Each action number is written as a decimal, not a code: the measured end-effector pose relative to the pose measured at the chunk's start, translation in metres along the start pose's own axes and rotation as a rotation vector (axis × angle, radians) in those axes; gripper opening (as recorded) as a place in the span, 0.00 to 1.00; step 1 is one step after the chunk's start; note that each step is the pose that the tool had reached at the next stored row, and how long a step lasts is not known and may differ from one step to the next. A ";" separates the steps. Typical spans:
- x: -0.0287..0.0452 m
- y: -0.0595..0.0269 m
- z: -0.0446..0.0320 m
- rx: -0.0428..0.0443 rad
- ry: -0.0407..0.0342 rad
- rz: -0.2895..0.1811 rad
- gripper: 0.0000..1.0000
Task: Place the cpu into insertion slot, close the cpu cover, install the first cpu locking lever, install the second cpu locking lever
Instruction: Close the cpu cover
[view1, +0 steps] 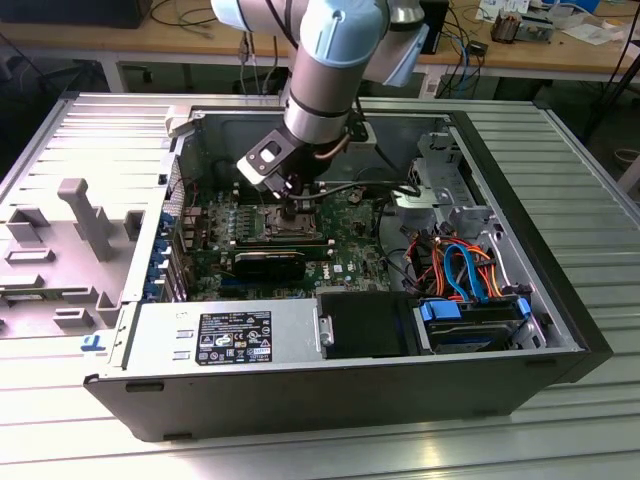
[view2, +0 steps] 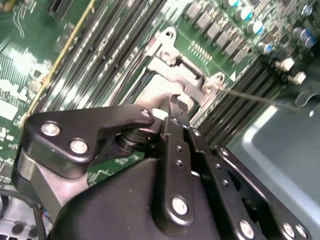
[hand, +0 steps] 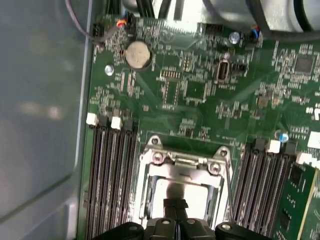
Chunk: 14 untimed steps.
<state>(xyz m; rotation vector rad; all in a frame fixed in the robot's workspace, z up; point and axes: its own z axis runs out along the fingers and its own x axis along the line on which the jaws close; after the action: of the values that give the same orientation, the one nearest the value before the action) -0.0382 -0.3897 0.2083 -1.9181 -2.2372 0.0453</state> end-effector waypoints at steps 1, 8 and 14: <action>-0.0006 0.0043 -0.0006 0.0025 0.0031 0.000 0.11; -0.0021 0.0165 -0.0070 0.0092 0.0186 -0.001 0.11; -0.0001 0.0141 -0.0229 0.0081 0.0260 -0.003 0.11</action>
<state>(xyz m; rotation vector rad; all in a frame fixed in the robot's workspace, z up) -0.0206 -0.3899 0.2287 -1.9004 -2.2197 0.0288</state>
